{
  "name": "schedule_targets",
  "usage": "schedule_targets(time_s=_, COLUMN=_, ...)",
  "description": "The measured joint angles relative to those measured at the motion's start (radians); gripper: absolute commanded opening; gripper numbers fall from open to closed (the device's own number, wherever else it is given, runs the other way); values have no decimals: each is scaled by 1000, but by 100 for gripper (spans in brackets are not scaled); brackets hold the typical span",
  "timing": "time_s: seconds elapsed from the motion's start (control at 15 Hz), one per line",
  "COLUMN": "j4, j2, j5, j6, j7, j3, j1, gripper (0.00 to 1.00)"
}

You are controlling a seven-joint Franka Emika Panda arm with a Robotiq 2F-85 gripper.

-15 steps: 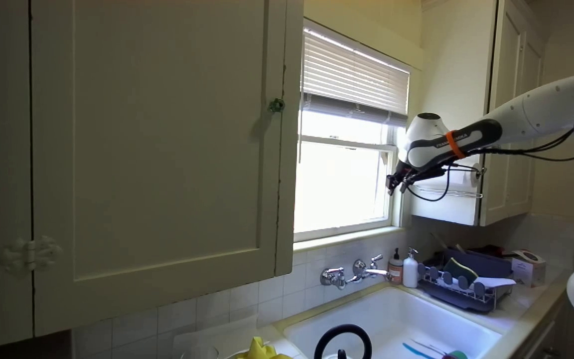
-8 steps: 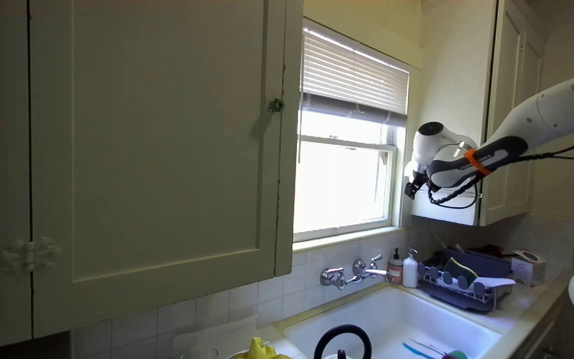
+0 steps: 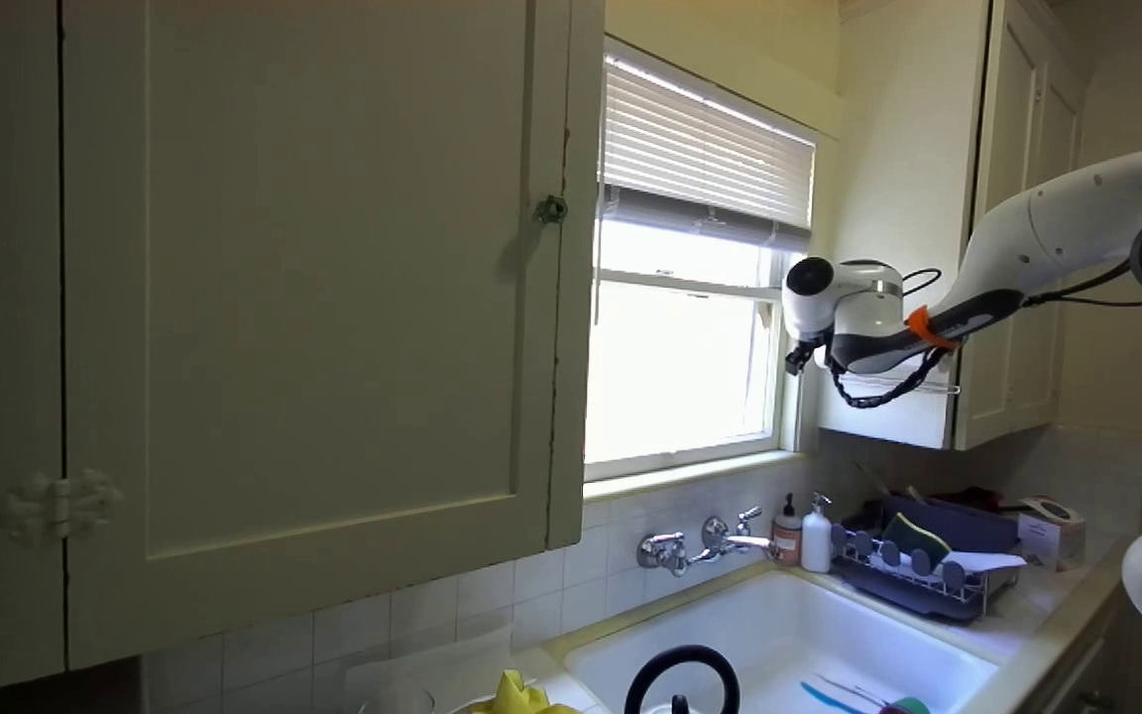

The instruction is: Clip the knob on the curtain railing

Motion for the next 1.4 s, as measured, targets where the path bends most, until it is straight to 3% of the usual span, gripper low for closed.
schedule_targets(time_s=0.13, j4=6, j2=4, j5=-5, j6=0, j7=0, j3=2, j1=-5, gripper=100)
schedule_targets(time_s=0.2, j4=6, j2=7, j5=-7, j6=0, j7=0, j3=-36, j1=32, gripper=100)
schedule_targets(time_s=0.53, j4=-22, j2=96, j5=-269, j6=-43, j7=54, j3=-315, j1=406, gripper=100)
schedule_targets(time_s=0.67, j4=-40, j2=155, j5=-382, j6=-109, j7=81, j3=-396, j1=535, gripper=100)
schedule_targets(time_s=0.87, j4=-54, j2=243, j5=-530, j6=-220, j7=85, j3=-478, j1=671, gripper=100)
schedule_targets(time_s=1.2, j4=-52, j2=361, j5=-757, j6=-329, j7=101, j3=-547, j1=788, gripper=100)
schedule_targets(time_s=1.4, j4=-52, j2=388, j5=-831, j6=-199, j7=164, j3=-565, j1=793, gripper=100)
